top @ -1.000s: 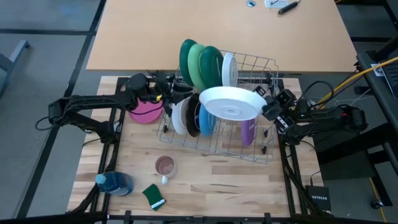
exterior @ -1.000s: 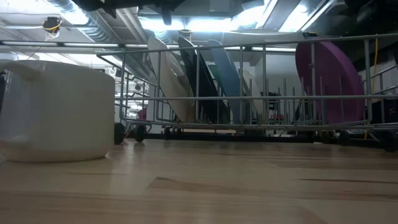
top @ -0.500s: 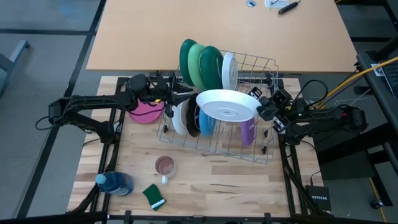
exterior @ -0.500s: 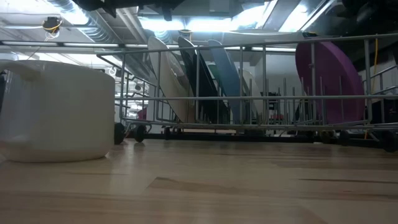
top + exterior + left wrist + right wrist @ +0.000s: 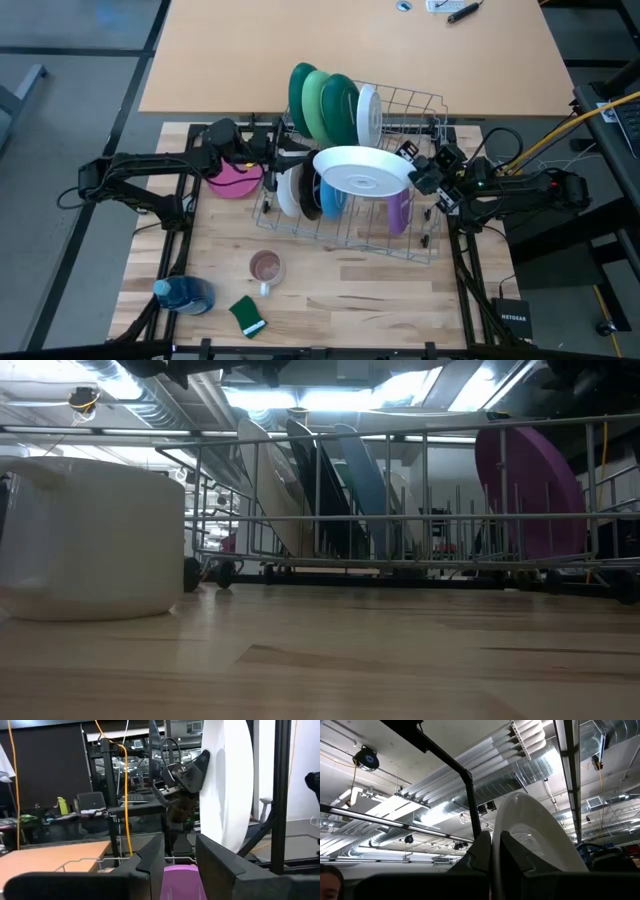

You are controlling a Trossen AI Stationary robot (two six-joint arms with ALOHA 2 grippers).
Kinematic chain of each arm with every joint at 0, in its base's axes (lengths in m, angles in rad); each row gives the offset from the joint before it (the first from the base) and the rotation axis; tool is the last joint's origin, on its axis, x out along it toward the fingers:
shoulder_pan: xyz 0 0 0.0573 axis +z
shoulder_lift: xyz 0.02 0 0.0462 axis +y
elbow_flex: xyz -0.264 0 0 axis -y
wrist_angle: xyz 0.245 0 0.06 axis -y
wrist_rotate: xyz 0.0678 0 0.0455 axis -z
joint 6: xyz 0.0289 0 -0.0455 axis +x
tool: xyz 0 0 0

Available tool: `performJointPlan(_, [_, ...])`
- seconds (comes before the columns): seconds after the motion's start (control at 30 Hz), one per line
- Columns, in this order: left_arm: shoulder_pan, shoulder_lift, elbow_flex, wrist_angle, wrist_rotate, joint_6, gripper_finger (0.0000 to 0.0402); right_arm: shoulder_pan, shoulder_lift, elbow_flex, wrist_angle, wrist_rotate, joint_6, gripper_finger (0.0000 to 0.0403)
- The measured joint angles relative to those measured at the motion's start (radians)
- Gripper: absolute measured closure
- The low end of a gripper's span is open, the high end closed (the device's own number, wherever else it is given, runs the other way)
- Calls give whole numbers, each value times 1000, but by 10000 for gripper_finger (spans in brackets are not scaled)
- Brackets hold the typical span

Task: Sort dishes
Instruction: Put the white plate into the dishwasher rack

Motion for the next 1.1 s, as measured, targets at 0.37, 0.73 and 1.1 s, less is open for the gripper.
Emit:
performJointPlan(0.37, [-42, 0, 0, -25, 27, -117, 239, 0, 0, 0, -1, 0, 0, 384])
performJointPlan(0.73, [-105, 31, 2, 25, 32, 29, 198, 0, 0, 0, -49, 10, -1, 384])
performJointPlan(1.1, [-108, 140, 17, 184, 64, -39, 204, 0, 1, 0, -154, 51, 0, 384])
